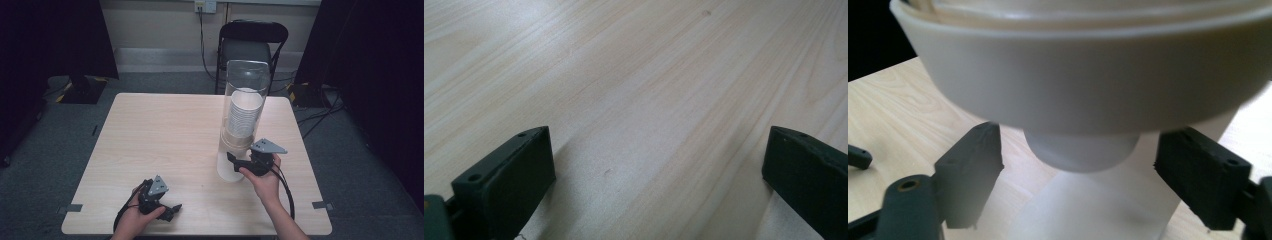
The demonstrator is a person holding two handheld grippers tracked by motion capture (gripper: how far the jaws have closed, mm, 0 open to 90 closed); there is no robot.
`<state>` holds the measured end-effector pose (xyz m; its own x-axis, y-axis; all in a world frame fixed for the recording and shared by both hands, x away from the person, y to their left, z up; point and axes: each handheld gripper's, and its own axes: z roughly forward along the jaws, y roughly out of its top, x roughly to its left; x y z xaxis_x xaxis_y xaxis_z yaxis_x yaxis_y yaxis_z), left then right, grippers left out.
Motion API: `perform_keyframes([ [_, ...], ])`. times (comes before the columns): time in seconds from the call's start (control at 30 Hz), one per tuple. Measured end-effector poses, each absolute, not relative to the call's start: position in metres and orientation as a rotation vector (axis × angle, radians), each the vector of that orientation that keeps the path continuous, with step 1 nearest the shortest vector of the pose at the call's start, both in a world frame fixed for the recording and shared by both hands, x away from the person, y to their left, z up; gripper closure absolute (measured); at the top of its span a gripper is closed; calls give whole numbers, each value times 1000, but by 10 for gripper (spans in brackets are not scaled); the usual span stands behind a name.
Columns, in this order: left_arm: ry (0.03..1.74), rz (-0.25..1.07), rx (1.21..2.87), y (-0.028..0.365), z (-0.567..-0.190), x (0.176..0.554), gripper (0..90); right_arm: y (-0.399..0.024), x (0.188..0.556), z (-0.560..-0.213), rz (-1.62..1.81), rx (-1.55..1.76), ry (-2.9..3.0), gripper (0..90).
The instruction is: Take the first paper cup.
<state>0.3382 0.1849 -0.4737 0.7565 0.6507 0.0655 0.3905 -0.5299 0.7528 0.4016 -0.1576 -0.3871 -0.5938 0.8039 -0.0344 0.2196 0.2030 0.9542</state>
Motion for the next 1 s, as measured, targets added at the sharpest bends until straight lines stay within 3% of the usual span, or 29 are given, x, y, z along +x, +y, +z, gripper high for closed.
perform_keyframes([
  [0.7,776,440,2192,185,-474,338,0,-154,409,-392,1447,934,1902,352],
  [1.0,776,441,2191,185,-474,338,0,-156,410,-392,1446,924,1923,368],
])
